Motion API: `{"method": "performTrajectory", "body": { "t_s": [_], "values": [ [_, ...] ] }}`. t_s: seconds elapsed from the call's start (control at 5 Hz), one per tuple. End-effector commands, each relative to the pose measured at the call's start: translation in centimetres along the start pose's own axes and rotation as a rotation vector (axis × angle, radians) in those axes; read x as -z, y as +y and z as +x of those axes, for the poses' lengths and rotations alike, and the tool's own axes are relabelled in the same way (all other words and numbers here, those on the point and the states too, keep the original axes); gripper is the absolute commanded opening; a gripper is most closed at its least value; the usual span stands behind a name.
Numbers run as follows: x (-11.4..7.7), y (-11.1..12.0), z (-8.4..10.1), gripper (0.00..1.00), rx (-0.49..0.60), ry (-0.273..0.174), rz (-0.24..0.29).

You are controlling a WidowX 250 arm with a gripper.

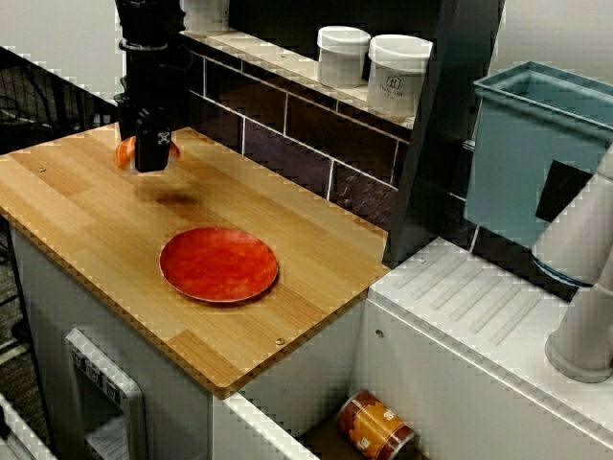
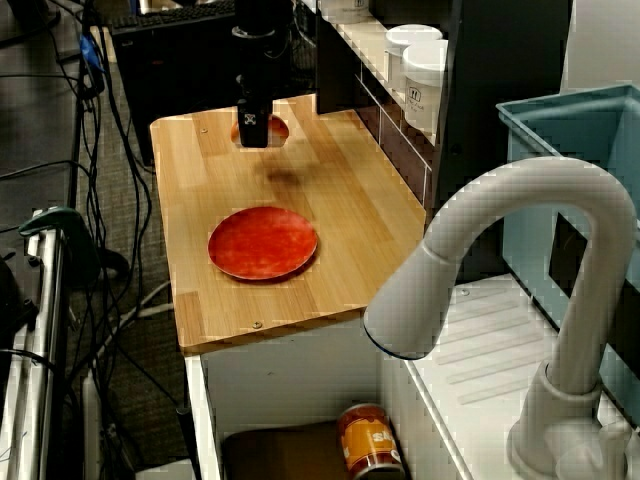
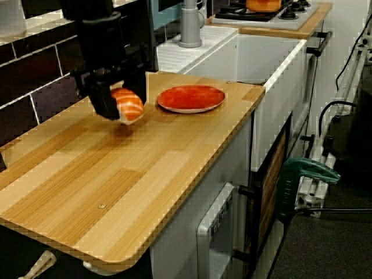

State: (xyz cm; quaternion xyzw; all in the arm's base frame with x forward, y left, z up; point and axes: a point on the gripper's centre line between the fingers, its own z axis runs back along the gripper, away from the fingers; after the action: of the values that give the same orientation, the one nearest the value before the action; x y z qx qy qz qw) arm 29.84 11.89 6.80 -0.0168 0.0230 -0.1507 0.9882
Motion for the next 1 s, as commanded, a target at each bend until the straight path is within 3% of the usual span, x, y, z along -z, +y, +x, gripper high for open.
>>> {"method": "performTrajectory", "body": {
  "t_s": [0.0, 0.4, 0.8],
  "values": [
    [-3.0, -4.2, -0.5, 0.0, 0.052, -0.076, 0.036],
    [-3.0, -9.1, -0.5, 0.0, 0.115, -0.09, 0.036],
    [-2.4, -11.5, -0.4, 0.0, 0.152, -0.1, 0.068]
  ]
}}
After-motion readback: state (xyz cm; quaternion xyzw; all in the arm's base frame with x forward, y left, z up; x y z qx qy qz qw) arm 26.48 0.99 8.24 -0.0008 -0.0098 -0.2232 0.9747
